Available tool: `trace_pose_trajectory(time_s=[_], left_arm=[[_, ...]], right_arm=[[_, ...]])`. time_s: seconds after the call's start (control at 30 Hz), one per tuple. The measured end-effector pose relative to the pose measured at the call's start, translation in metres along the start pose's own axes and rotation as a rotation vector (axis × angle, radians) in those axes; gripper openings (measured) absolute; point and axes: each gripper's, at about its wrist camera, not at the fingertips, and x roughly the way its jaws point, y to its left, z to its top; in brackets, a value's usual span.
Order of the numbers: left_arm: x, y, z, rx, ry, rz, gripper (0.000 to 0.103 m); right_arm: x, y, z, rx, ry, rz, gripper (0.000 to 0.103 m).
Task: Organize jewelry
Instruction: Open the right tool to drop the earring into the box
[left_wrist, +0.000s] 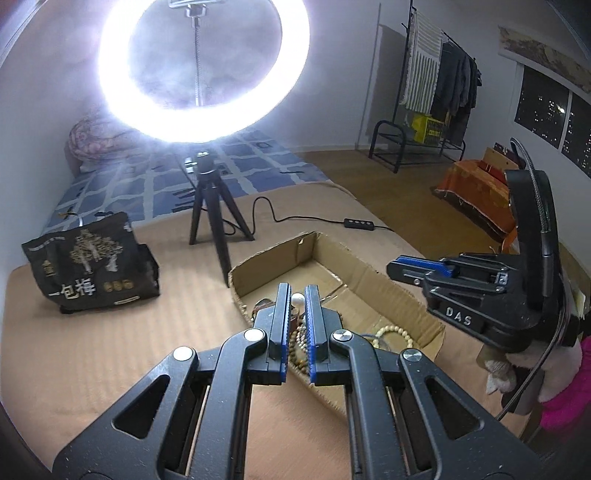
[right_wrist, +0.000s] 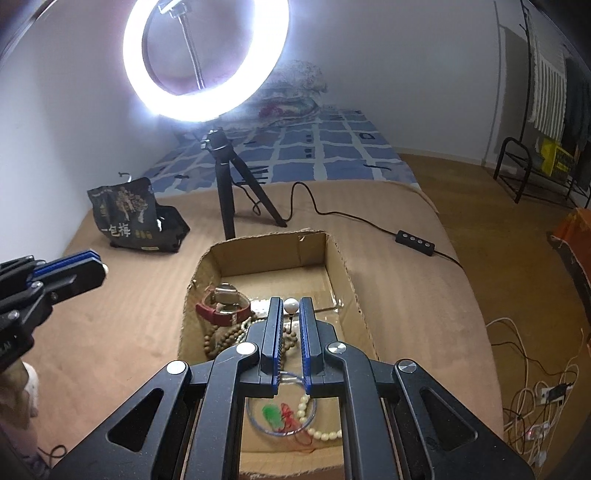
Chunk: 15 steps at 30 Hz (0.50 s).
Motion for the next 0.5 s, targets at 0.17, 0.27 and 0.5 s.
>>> trace_pose_trajectory(time_s=[0.17, 0.27, 0.5], left_arm=[[0.014, -0.008, 0.002, -0.005, 0.007, -0.003, 0.005], [0.019, -0.012, 0.003, -0.008, 0.011, -0.008, 0.005], [0.025, -0.016, 0.003, -0.004, 0.021, -0.018, 0.005]], right_arm=[[0.009, -0.007, 0.002, 0.011, 0.006, 0.004, 0.007], [0.011, -0.009, 0.001, 0.012, 0.009, 0.007, 0.007], [0.012, -0.011, 0.000, 0.022, 0.009, 0.005, 0.007]])
